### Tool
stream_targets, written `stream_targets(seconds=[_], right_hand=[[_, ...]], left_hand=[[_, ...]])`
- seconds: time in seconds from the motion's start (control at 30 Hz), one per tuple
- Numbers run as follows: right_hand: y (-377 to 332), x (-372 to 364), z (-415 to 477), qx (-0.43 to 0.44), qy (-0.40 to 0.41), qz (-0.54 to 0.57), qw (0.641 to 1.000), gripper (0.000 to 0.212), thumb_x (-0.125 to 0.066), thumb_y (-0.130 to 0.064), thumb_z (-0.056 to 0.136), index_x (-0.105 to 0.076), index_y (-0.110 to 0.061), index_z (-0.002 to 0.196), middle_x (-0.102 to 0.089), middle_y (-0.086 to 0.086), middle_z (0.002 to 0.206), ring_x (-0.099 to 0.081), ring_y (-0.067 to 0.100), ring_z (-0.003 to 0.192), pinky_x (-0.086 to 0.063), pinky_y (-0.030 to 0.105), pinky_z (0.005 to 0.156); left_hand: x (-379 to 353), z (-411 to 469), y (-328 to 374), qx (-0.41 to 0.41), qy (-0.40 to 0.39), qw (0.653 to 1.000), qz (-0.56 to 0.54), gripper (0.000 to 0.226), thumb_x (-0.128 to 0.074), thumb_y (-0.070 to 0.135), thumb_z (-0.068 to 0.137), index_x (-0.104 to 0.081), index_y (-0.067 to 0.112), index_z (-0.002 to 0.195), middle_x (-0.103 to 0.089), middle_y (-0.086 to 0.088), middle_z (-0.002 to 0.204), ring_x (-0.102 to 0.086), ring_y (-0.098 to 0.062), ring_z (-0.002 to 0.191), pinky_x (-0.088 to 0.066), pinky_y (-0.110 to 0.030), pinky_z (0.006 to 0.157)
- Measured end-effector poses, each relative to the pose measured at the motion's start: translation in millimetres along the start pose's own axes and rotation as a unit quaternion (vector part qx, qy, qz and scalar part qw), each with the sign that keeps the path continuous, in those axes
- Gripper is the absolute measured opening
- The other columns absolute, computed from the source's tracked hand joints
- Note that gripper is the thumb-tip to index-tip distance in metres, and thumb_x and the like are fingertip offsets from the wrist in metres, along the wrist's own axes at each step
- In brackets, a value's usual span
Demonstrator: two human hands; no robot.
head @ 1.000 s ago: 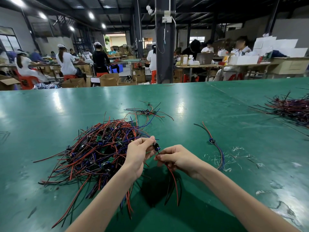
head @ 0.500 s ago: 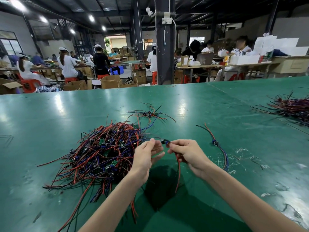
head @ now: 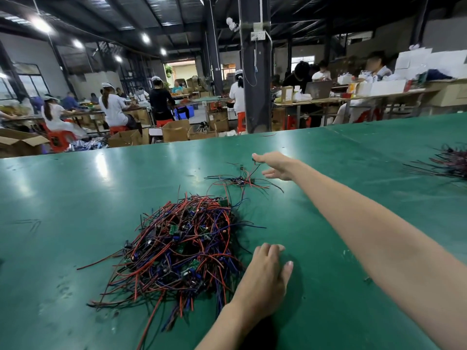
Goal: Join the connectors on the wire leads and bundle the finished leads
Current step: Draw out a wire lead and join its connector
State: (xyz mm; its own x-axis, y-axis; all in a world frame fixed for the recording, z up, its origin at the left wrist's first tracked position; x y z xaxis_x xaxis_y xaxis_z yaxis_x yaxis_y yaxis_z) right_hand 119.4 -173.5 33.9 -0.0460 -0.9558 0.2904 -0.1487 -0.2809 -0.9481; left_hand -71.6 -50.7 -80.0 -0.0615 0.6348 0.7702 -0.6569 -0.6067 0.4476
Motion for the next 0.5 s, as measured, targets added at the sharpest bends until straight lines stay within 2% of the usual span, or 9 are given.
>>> stream_targets(seconds=[0.07, 0.13, 0.2, 0.27, 0.37, 0.5], right_hand=[[-1, -17, 2, 0.036, 0.000, -0.101, 0.994, 0.059, -0.059, -0.030, 0.094, -0.039, 0.001, 0.139, -0.044, 0.014, 0.144, -0.054, 0.031, 0.118, -0.047, 0.037, 0.099], [-1, -38, -2, 0.127, 0.023, -0.205, 0.970, 0.047, -0.063, -0.019, 0.090, -0.051, 0.003, 0.131, -0.056, 0.017, 0.132, -0.056, 0.029, 0.115, -0.045, 0.035, 0.099], [1, -64, -14, 0.200, -0.023, -0.273, 0.941, 0.037, -0.063, -0.011, 0.087, -0.061, -0.002, 0.123, -0.063, 0.014, 0.124, -0.057, 0.024, 0.114, -0.041, 0.027, 0.098], [7, -88, -24, 0.218, -0.099, -0.338, 0.910, 0.029, -0.059, -0.007, 0.088, -0.068, -0.006, 0.116, -0.067, 0.010, 0.118, -0.060, 0.021, 0.111, -0.042, 0.025, 0.096], [10, -105, -32, 0.224, -0.128, -0.361, 0.896, 0.033, -0.048, 0.005, 0.086, -0.072, -0.004, 0.107, -0.071, 0.014, 0.108, -0.064, 0.024, 0.103, -0.048, 0.030, 0.094], [11, -103, -41, 0.224, -0.140, -0.358, 0.895, 0.025, -0.064, -0.003, 0.084, -0.070, -0.001, 0.108, -0.070, 0.014, 0.105, -0.059, 0.017, 0.087, -0.046, 0.023, 0.082]], left_hand=[[-1, 0, 1, -0.003, -0.006, 1.000, 0.003, 0.039, -0.042, 0.032, 0.100, -0.044, 0.007, 0.130, -0.046, -0.006, 0.125, -0.037, -0.018, 0.120, -0.024, -0.018, 0.102], [-4, 1, 1, -0.005, -0.016, 1.000, 0.017, 0.037, -0.041, 0.031, 0.100, -0.044, 0.006, 0.128, -0.045, -0.008, 0.124, -0.036, -0.019, 0.119, -0.024, -0.020, 0.103], [-5, 2, 2, -0.015, -0.022, 0.999, 0.030, 0.036, -0.040, 0.029, 0.101, -0.044, 0.004, 0.127, -0.044, -0.010, 0.123, -0.036, -0.021, 0.119, -0.024, -0.022, 0.104], [-6, 1, 2, -0.017, -0.019, 0.999, 0.034, 0.036, -0.041, 0.029, 0.101, -0.046, 0.004, 0.126, -0.045, -0.010, 0.121, -0.036, -0.021, 0.117, -0.024, -0.022, 0.103], [-6, 2, 2, -0.019, -0.010, 0.999, 0.037, 0.034, -0.041, 0.029, 0.100, -0.049, 0.005, 0.124, -0.048, -0.009, 0.118, -0.038, -0.021, 0.114, -0.024, -0.022, 0.102], [-6, 2, 3, -0.017, -0.006, 0.999, 0.033, 0.034, -0.044, 0.028, 0.099, -0.051, 0.005, 0.122, -0.049, -0.009, 0.118, -0.040, -0.021, 0.114, -0.024, -0.021, 0.101]])
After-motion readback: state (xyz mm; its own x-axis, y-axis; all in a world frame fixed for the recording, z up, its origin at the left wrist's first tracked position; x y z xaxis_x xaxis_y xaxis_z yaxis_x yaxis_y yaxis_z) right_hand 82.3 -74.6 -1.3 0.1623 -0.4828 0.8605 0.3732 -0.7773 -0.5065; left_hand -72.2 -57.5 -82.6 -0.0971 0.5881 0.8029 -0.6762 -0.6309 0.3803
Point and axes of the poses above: each hand's wrist, its own z-axis towards the middle knuckle, its own x-axis out of the back of the hand, y = z × x, the point moved 4 cm from there along z, towards the middle knuckle
